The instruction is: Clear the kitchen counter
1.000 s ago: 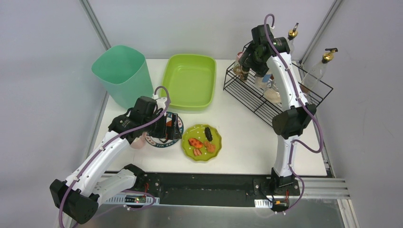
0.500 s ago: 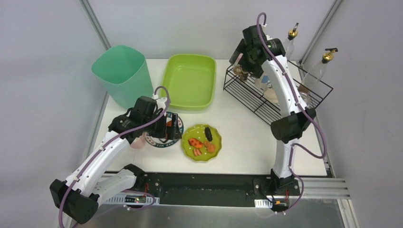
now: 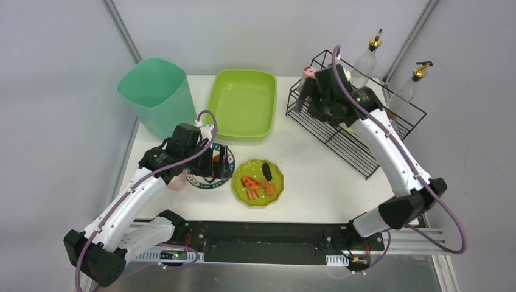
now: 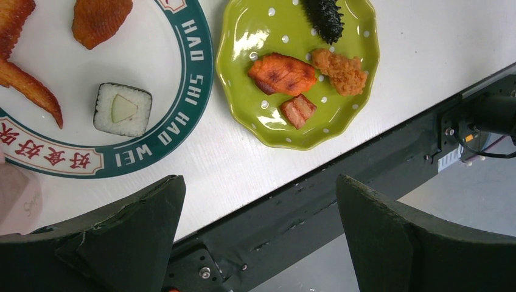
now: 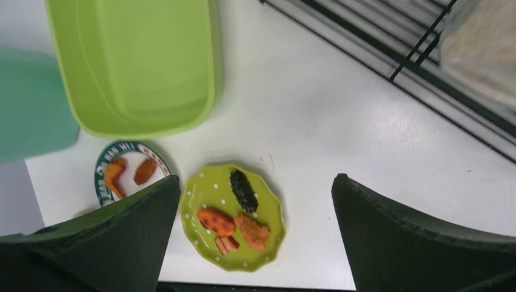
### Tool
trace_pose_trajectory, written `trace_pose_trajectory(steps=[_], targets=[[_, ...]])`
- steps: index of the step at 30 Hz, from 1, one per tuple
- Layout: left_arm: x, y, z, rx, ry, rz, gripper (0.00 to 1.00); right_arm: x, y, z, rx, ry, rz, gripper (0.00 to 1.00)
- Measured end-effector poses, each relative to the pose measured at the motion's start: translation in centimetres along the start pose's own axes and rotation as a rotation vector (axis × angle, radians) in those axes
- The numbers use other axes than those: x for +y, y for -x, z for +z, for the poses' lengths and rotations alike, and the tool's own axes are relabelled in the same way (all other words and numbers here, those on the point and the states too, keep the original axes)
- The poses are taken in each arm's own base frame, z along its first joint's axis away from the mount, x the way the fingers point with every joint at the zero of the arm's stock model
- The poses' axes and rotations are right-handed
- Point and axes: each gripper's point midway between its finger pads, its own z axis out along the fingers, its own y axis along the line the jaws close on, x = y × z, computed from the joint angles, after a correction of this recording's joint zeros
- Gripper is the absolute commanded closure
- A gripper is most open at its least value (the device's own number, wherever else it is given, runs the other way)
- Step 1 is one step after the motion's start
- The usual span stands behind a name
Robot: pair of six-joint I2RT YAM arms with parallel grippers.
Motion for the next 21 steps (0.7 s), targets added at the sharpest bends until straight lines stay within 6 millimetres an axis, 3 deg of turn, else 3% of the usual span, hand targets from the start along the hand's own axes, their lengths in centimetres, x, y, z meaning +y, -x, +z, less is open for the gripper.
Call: trace_pose_trajectory(steps=[6, 9, 13, 16, 21], targets=[[0.4, 0.1, 0.0, -0.008, 0.023, -0.001, 0.0, -2.6, -8.5, 1.8, 0.136, 0.107, -0.002, 0.01], [0.6, 0.2, -0.1, -0.016, 0.036, 0.001, 0.0, -3.5, -11.7, 1.6, 0.164, 0.162, 0.007, 0.01], [0.7, 0.3, -0.2, -0.026, 0.043, 0.002, 0.0, -4.0, -14.4, -0.1, 0.152, 0.262, 0.038, 0.01], [0.9, 0.4, -0.3, -0.034, 0.053, 0.002, 0.0, -3.9, -15.3, -1.2, 0.136, 0.321, 0.062, 0.01], [1.1, 0.6, -0.4, -0.049, 0.066, 0.004, 0.0, -3.8, -18.8, -0.9, 0.187, 0.363, 0.077, 0.05]])
